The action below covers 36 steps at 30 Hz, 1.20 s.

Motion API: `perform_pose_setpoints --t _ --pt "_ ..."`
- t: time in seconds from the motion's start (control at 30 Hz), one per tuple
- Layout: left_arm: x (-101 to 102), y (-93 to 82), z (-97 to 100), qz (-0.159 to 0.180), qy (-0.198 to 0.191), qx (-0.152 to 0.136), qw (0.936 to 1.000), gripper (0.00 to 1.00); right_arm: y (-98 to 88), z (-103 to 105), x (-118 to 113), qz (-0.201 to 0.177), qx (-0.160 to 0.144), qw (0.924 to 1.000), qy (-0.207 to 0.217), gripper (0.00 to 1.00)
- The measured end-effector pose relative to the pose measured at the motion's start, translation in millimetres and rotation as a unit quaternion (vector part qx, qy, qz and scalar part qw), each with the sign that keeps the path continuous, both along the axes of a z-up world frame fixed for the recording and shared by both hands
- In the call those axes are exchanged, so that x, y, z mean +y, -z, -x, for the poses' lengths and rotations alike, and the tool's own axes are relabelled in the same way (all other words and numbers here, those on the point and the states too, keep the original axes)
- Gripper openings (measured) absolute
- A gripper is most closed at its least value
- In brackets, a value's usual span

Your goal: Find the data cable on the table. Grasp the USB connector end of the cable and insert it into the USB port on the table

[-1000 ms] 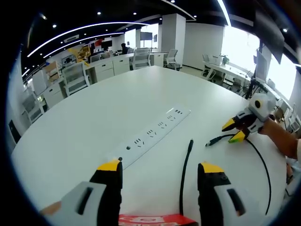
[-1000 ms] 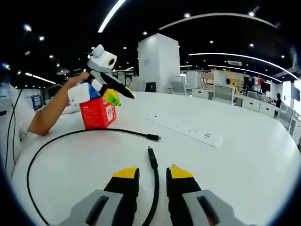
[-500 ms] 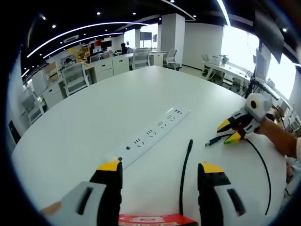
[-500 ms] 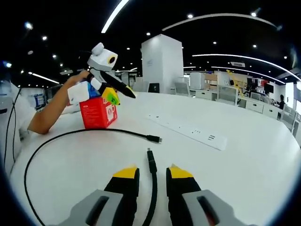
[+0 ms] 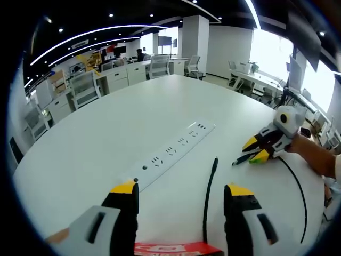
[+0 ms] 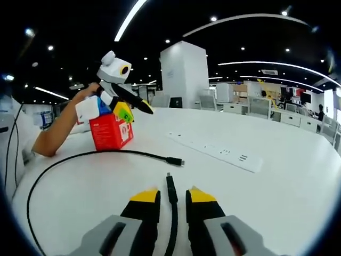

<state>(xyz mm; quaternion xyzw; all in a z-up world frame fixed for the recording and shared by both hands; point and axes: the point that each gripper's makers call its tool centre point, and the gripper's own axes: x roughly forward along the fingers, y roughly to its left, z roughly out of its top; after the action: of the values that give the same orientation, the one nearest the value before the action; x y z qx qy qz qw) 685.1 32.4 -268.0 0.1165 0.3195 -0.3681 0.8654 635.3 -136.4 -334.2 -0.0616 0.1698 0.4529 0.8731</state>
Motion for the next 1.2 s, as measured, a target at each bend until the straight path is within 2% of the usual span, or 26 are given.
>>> perform_pose_setpoints --t 0.2,0.8,0.97,1.2 --pt "0 0.6 1.8 -0.001 0.000 0.001 1.0000 0.65 0.4 -2 1 0.002 0.001 1.0000 -0.005 0.21" --pt "-1 -0.1 -0.2 -0.001 0.000 0.001 1.0000 0.65 2.5 -6 10 0.019 -0.023 0.9993 -0.022 0.18" --pt "-1 -0.3 -0.5 -0.001 0.000 0.001 1.0000 0.65 8.9 -5 13 0.042 -0.032 0.9982 -0.029 0.18" --pt "-1 -0.3 0.3 -0.001 0.000 0.001 1.0000 0.65 9.2 -6 11 0.039 -0.026 0.9985 -0.029 0.18"
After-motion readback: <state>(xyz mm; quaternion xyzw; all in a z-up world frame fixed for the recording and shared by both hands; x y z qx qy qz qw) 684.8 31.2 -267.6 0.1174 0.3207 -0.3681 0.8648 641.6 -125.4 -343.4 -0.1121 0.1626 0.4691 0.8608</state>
